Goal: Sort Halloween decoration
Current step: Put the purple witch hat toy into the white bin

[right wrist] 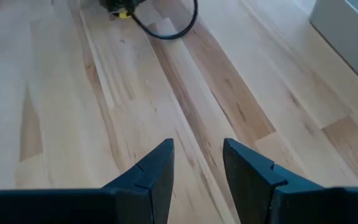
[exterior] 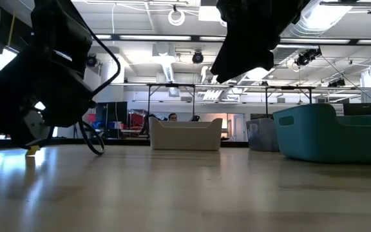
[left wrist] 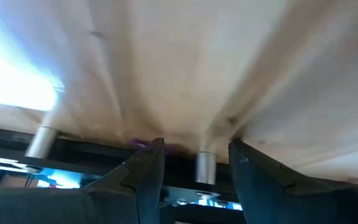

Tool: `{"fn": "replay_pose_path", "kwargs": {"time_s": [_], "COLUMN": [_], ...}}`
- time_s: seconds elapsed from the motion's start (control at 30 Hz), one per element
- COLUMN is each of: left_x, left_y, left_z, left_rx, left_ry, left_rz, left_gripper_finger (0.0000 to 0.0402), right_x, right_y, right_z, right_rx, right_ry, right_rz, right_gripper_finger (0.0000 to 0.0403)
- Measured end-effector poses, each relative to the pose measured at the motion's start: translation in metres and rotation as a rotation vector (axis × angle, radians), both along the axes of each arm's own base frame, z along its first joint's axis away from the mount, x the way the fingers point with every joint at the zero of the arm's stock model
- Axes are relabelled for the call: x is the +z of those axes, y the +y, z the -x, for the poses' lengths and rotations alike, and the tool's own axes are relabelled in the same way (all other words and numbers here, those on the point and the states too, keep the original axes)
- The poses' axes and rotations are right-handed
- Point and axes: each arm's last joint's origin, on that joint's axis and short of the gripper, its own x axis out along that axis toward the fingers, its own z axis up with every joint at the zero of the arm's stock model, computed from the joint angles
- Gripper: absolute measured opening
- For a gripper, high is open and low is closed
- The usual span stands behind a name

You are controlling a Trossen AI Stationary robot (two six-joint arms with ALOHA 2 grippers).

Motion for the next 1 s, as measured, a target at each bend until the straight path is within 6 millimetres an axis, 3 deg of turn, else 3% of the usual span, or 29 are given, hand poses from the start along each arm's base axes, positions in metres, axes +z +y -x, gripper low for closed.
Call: {"fn": "replay_pose_path", "kwargs": {"time_s": [0.37, 0.63, 0.83, 1.0], "left_x": [-0.001, -0.010, -0.011, -0.012], "left_y": [0.025, 0.035, 0.037, 0.040], "left_z": [-0.003, 0.019, 0.018, 0.020], "left_rx": [0.092, 0.174, 0.205, 0.270], "left_ry": [-0.001, 0.067, 0.056, 0.059], "left_rz": [-0.009, 0.019, 0.023, 0.002], "left_gripper_finger": [0.0165, 0.0165, 0.0165, 0.0135], "right_x": [0.000, 0.000, 0.000, 0.000], "right_y": [0.001, 0.003, 0.003, 0.005], "right_z": [0.000, 0.000, 0.000, 0.001], "right_rx": [0.037, 0.067, 0.079, 0.085], "right_ry": [0.010, 0.019, 0.021, 0.020], "right_rz": [-0.013, -0.043, -0.032, -0.033], "right_gripper_finger": [0.0133, 0.0133, 0.0133, 0.0133]}}
